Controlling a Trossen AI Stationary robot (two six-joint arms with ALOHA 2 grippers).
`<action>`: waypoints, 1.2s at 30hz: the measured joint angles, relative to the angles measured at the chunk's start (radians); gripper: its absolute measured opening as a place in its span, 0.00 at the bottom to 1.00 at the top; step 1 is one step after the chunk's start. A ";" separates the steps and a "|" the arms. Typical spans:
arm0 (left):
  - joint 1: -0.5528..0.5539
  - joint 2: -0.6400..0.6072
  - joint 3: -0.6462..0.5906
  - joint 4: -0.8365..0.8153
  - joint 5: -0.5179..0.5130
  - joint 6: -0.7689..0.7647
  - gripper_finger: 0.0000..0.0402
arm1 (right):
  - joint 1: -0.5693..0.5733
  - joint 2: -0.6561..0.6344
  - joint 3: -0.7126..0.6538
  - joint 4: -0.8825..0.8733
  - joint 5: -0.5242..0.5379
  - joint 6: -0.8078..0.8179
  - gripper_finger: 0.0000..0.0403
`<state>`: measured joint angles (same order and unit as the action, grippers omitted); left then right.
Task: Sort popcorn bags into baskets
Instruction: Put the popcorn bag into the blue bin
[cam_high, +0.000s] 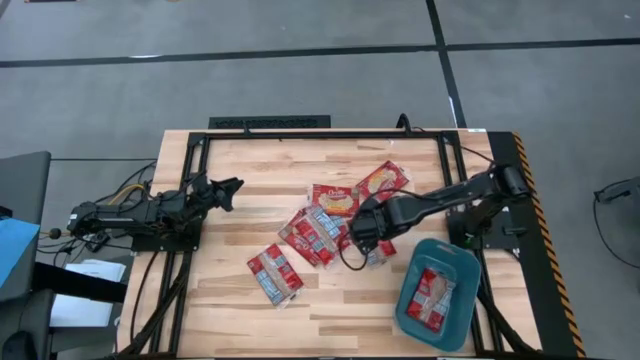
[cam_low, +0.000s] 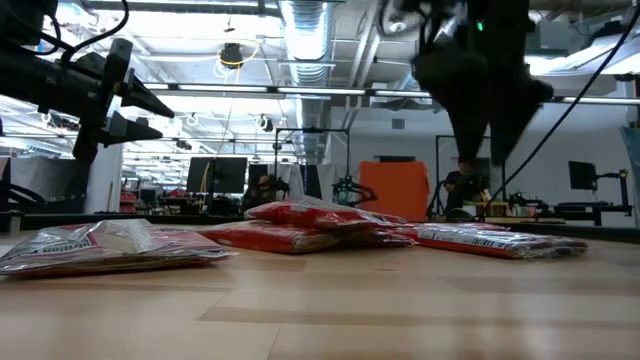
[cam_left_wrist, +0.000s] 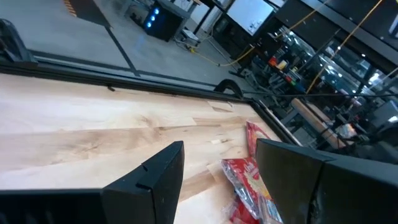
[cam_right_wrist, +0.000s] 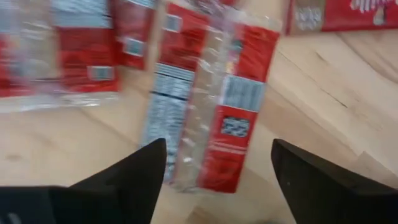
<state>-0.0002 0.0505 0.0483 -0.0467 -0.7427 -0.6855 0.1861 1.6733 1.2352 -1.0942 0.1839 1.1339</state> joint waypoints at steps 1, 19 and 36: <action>0.000 0.000 0.000 0.000 0.003 -0.006 0.47 | -0.009 0.000 -0.022 0.018 -0.002 0.000 0.80; 0.000 0.000 0.000 0.000 0.052 -0.125 0.47 | -0.192 -0.013 -0.444 0.648 -0.128 -0.072 0.76; 0.000 0.000 0.000 0.001 0.238 -0.080 0.47 | -0.189 0.005 -0.326 0.596 -0.134 -0.064 0.04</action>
<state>-0.0002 0.0505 0.0483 -0.0460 -0.5049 -0.7654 -0.0028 1.6782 0.9091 -0.4984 0.0496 1.0695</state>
